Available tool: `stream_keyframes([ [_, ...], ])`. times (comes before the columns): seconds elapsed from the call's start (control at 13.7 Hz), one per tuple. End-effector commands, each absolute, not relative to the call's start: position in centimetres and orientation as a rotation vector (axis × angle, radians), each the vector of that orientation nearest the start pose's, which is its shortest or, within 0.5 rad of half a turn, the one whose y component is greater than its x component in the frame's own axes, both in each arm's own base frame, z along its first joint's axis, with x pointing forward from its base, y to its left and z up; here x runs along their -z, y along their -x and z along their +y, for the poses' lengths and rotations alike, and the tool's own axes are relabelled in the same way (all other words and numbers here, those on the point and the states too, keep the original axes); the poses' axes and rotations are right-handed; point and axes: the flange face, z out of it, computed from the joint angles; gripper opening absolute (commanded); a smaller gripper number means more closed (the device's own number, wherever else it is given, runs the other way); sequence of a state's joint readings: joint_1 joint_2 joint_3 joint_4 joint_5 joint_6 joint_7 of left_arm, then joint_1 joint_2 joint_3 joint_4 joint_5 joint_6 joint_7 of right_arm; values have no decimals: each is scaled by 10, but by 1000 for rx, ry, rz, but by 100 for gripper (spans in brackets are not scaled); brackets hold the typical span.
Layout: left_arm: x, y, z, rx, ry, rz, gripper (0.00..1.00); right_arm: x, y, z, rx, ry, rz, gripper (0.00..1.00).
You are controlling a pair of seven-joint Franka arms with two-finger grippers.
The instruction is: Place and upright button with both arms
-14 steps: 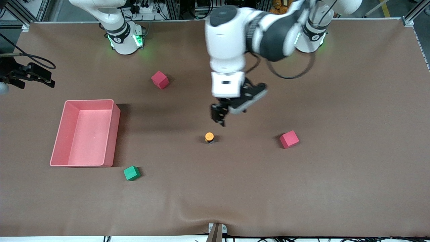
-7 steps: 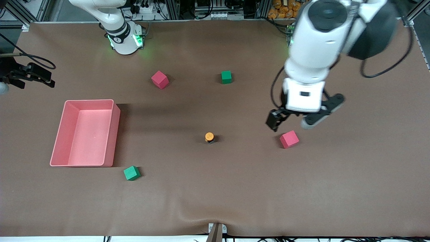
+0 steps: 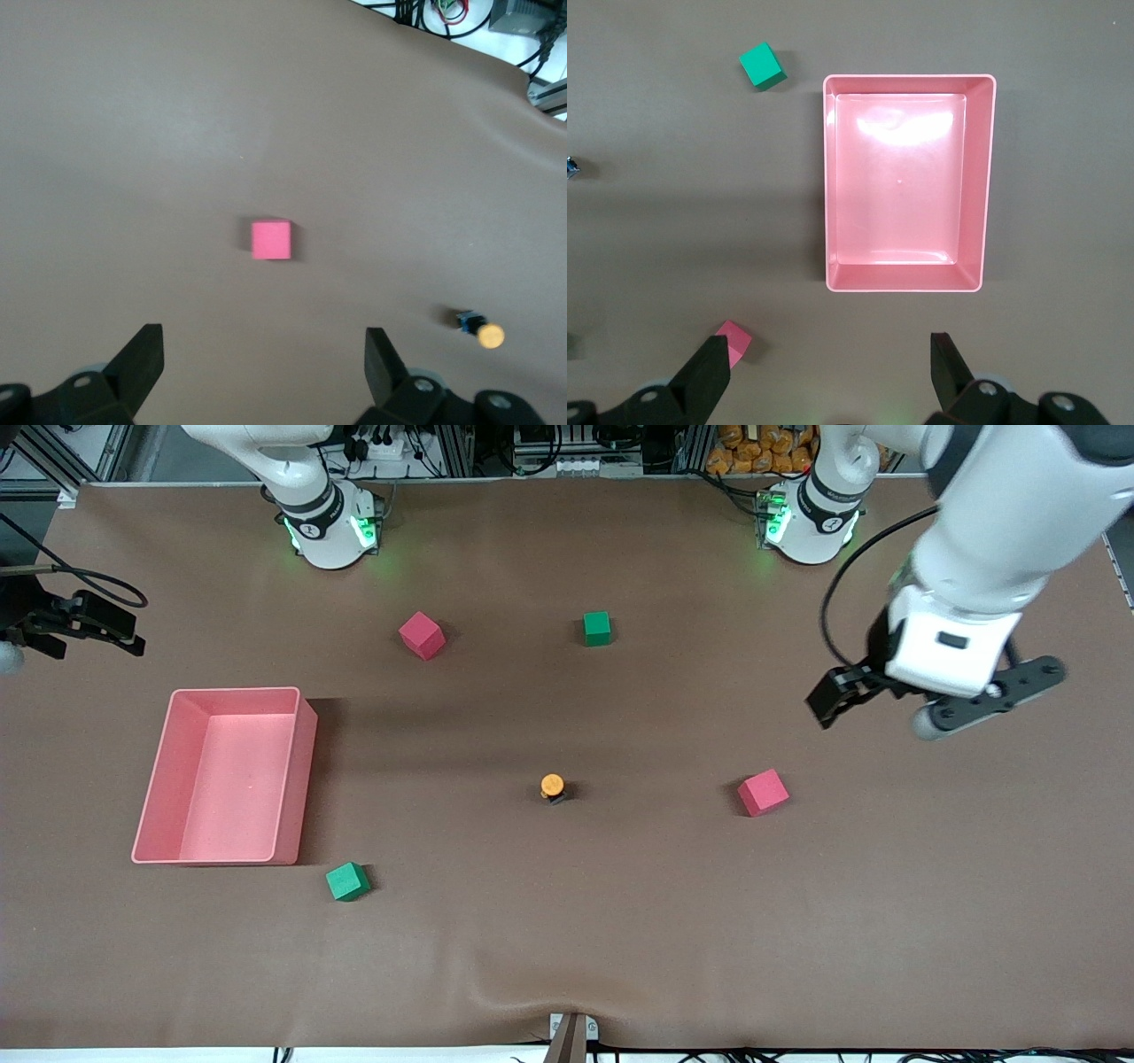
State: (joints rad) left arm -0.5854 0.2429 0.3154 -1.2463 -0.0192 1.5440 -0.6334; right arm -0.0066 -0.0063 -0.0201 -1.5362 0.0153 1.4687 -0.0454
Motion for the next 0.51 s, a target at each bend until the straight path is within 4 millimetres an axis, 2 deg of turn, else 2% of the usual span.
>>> stream_keyframes([
  [0.0,-649,-583,-151,73,3120,-423,100,-638,-542,-14,-88,3128,-11,100],
  [0.29,-656,-551,-94,17,3157,-285,100,-638,-542,-14,-88,3128,-11,100],
  [0.44,-663,-540,-85,31,3161,-202,100,-638,-542,-14,-88,3128,-11,100],
])
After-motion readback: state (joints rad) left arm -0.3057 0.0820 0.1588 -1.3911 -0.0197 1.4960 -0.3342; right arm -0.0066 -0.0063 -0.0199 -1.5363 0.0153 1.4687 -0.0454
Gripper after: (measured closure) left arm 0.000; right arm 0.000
